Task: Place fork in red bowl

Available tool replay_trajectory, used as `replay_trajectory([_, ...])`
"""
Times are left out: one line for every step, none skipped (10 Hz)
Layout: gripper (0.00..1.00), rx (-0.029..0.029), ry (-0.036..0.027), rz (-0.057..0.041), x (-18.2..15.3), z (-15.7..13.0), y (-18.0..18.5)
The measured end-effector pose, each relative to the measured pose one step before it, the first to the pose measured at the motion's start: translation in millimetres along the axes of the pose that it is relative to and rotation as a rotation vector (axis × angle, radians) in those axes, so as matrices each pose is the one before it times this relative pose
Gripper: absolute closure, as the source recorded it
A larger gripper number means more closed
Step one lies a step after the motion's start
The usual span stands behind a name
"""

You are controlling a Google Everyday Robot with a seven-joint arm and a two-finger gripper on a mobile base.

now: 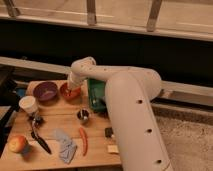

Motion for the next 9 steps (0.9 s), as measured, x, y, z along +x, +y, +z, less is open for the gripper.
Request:
replay_trajectory([0.34,-0.00288,0.00877,0.00278,1.22,1.43,-0.74])
replay_trajectory([0.33,-0.00389,0.00842,0.00075,0.77,1.44,0.63])
replay_trajectory([0.33,-0.00209,0.00409,-0.00120,-0.47,0.44,0.69])
replay_trajectory([0.33,-0.00109,0.00362,-0.00131,-0.17,0.62,0.66])
replay_trajectory([0.33,-0.00252,0.00182,-0.00229,-0.66,0.27,1.81])
replay_trajectory([0.33,-0.00161,0.00414,-0.00488,-0.07,0.99,3.19])
replay_trajectory([0.33,-0.00062,0.00006,-0.00102,-0.65,-0.38,0.72])
replay_trajectory([0.33,-0.00006,-0.00062,-0.00074,-1.07,-0.52,0.16])
replay_trajectory([0.33,0.00185,-0.00389,-0.00321,-1.58,-1.86,0.65])
